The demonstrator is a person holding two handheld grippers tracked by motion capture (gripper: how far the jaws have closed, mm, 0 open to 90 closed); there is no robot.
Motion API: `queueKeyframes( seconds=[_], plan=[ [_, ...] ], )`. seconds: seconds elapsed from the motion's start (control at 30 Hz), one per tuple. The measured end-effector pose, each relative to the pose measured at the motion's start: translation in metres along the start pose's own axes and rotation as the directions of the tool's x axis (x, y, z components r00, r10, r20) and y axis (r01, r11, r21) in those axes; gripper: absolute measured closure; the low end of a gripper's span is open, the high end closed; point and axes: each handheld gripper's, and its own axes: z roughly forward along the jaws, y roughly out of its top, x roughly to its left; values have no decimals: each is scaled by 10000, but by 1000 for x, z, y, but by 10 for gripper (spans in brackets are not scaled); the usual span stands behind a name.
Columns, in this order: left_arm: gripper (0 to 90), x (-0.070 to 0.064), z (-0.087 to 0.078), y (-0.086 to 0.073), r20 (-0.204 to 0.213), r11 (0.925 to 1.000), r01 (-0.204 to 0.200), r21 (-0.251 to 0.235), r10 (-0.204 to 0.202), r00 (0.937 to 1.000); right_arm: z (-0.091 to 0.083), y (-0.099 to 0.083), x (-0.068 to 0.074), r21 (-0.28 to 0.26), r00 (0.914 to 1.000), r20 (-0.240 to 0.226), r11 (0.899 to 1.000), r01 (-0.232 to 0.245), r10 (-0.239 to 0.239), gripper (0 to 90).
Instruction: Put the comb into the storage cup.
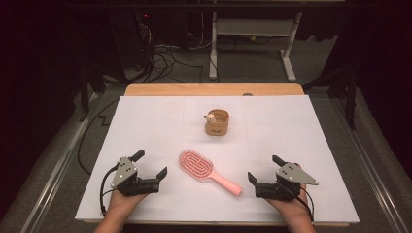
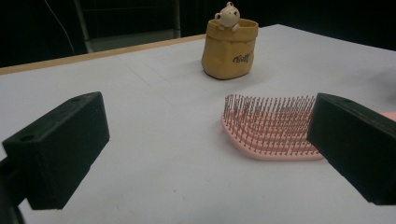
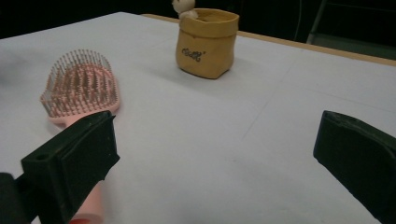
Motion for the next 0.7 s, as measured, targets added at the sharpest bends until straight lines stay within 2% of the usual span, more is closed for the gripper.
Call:
queueKeyframes(
  seconds=[0.33,0.5,0.7],
  plan=[
    [0,0,0,0,-23,10000,24,-25,-24,10000,14,4,24,732,9943,-1023,9966,382,-306,66],
    [0,0,0,0,52,10000,33,1,-33,10000,24,6,32,1260,9849,-1685,9901,620,-402,197],
    [0,-1,1,0,49,10000,8,84,-8,10000,32,8,39,1595,9727,-2280,9839,800,-422,335]
  ],
)
